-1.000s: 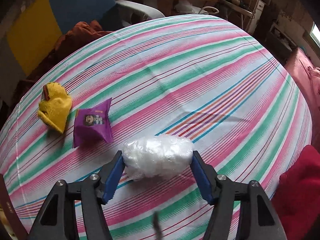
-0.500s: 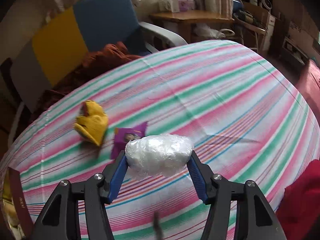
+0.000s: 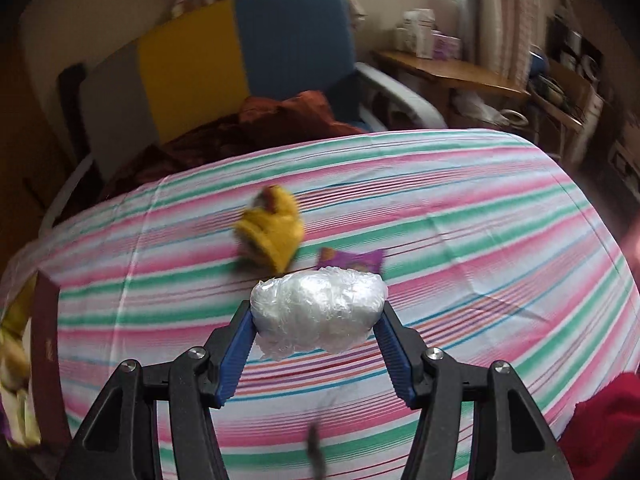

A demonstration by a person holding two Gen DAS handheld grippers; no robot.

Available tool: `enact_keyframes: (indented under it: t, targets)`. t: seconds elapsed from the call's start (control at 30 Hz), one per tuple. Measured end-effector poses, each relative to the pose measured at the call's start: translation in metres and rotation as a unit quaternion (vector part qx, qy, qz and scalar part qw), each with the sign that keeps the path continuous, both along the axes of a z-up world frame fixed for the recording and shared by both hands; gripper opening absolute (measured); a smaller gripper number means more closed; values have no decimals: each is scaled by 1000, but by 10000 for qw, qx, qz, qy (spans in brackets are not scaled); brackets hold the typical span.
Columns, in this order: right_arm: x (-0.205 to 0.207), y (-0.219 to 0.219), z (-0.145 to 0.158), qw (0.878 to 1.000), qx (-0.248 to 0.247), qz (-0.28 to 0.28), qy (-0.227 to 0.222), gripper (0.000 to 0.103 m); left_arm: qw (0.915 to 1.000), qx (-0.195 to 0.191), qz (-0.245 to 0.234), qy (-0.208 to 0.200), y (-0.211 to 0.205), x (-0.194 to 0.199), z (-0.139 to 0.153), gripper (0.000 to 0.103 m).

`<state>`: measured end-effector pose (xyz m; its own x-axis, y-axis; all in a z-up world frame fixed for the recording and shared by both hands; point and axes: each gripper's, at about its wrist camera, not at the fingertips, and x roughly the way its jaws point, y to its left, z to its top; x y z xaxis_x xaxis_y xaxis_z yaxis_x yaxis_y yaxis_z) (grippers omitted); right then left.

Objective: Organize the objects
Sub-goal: 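Carry the purple packet with the left tool while the right tool carries the white bundle to the tray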

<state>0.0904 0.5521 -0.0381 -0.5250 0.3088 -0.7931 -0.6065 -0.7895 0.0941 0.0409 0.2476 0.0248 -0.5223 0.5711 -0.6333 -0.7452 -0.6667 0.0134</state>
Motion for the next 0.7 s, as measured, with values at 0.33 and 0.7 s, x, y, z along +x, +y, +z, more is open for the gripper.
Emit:
enact_keyframes:
  t: [0.33, 0.7]
  targets:
    - [-41, -104, 16, 9921, -146, 1238, 131, 60, 9972, 113, 719, -184, -64, -27, -10, 38]
    - [-73, -254, 41, 9521, -504, 2956, 597, 60, 9803, 598, 1811, -523, -164, -64, -16, 38]
